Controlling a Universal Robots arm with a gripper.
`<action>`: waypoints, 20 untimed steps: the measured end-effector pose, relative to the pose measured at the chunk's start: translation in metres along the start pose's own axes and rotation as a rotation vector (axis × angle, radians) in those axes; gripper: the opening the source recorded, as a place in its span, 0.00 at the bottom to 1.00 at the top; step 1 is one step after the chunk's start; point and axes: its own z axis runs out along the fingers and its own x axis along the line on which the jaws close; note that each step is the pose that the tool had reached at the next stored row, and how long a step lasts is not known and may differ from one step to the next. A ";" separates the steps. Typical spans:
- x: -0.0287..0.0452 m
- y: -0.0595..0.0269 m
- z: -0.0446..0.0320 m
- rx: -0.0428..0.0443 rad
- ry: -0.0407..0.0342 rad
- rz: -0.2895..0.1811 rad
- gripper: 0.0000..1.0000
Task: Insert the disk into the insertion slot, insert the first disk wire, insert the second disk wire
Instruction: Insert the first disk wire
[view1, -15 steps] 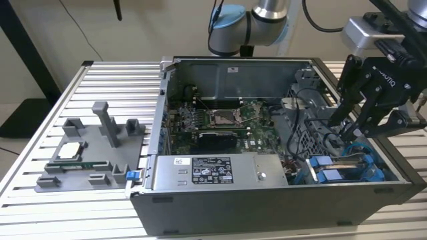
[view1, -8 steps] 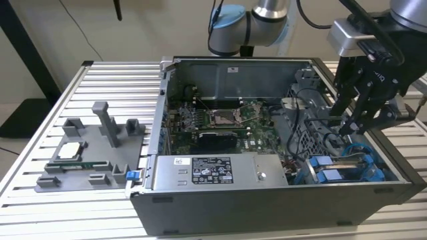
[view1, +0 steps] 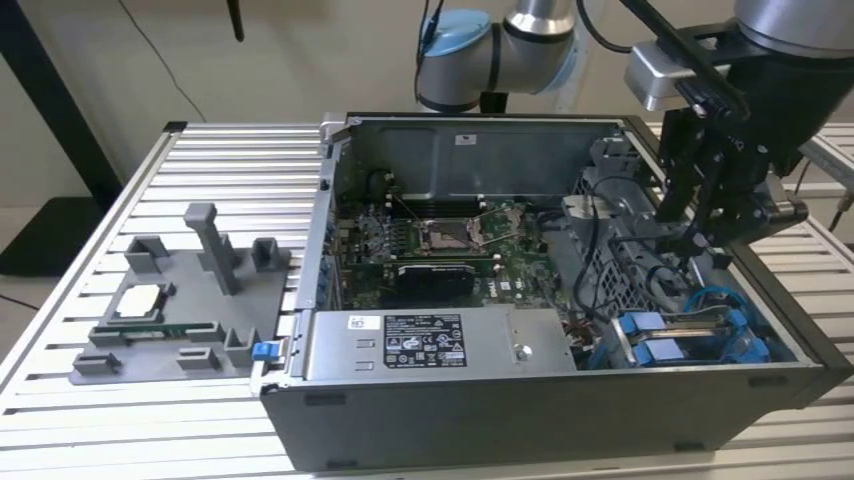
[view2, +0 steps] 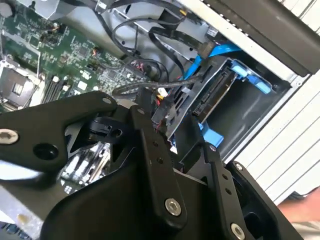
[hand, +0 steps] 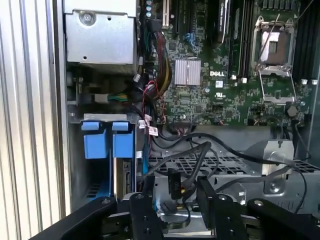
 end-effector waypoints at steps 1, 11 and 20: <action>-0.0002 0.0014 0.0000 0.0092 0.0133 -0.002 1.00; -0.0041 0.0112 0.0044 0.0268 0.0562 -0.008 1.00; -0.0041 0.0115 0.0063 0.0269 0.0519 -0.008 0.00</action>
